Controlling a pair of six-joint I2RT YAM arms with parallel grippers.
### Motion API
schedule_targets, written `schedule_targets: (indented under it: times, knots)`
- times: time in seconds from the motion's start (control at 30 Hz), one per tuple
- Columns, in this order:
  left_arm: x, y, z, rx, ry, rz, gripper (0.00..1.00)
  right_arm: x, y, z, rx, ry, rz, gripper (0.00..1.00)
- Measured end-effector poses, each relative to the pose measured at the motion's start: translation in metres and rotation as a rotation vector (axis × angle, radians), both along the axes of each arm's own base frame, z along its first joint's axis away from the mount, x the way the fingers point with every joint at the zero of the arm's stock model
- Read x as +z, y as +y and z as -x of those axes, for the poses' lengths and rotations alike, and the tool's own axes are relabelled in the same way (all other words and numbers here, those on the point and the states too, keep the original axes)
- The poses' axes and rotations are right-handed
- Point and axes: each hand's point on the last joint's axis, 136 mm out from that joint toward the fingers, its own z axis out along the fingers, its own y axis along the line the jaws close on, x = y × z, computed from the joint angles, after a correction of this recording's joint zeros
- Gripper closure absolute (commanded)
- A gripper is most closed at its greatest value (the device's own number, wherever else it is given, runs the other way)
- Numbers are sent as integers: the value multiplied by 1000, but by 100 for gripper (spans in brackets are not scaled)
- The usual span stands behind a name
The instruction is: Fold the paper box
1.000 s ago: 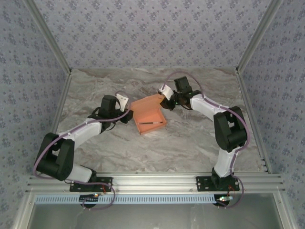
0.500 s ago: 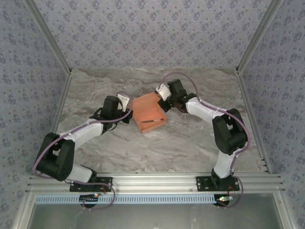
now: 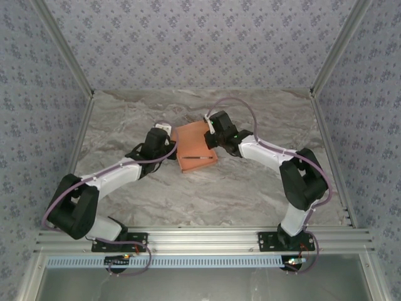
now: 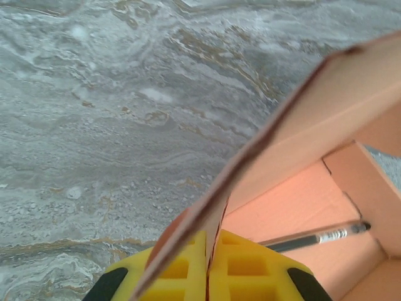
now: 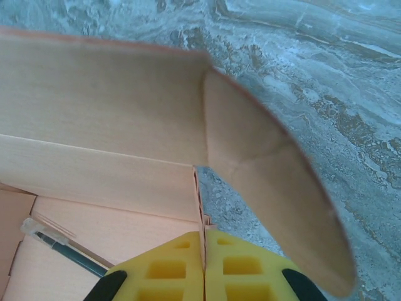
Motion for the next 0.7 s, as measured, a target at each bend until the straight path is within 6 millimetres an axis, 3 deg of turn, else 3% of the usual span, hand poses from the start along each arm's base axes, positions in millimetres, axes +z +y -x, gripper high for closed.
schedule_targets:
  times: [0.43, 0.7]
  knots:
    - [-7, 0, -13, 208, 1, 75, 96, -3, 1, 4, -132, -8, -82, 94]
    - [5, -1, -18, 299, -61, 126, 99, 6, 3, -1, -205, -36, -144, 94]
